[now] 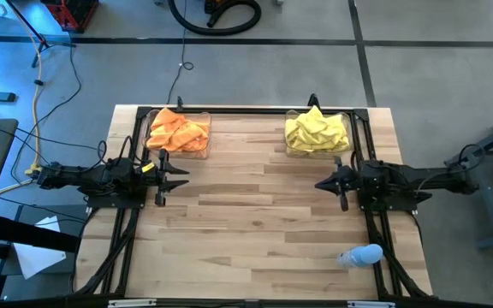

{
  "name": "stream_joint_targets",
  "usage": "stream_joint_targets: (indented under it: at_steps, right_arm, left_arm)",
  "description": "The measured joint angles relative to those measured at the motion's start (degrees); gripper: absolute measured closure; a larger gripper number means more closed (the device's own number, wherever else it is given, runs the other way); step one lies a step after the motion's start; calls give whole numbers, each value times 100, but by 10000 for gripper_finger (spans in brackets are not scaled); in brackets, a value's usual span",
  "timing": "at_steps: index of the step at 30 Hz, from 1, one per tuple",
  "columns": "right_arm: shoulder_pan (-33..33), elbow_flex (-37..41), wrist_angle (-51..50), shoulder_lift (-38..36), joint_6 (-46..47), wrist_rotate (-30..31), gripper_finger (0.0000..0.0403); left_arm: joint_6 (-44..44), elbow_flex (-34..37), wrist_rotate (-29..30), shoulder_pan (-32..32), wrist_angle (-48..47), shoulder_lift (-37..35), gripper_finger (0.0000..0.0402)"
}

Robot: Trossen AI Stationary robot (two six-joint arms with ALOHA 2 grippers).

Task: Sort microfiber towel by color & place in baskets
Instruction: Return to Home Position

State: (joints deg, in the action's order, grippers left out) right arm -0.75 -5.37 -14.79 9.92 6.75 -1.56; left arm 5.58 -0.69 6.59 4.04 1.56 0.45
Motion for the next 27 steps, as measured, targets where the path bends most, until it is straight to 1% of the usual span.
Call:
stream_joint_targets:
  at_steps: [11,14,18,24,27]
  right_arm:
    - [0,-2,-15,-997,-90,181,403]
    - [0,-32,-156,-969,-143,213,403]
    - [0,-124,-539,-971,58,256,403]
    - [0,-144,-614,-967,27,236,403]
    - [0,-140,-631,-964,-223,238,403]
  left_arm:
    - [1,0,0,0,-2,1,293]
    - [1,0,0,0,-1,2,293]
    - [0,-2,0,1,0,2,293]
    - [0,-2,0,-1,0,2,293]
    - [0,-2,0,-1,-1,1,293]
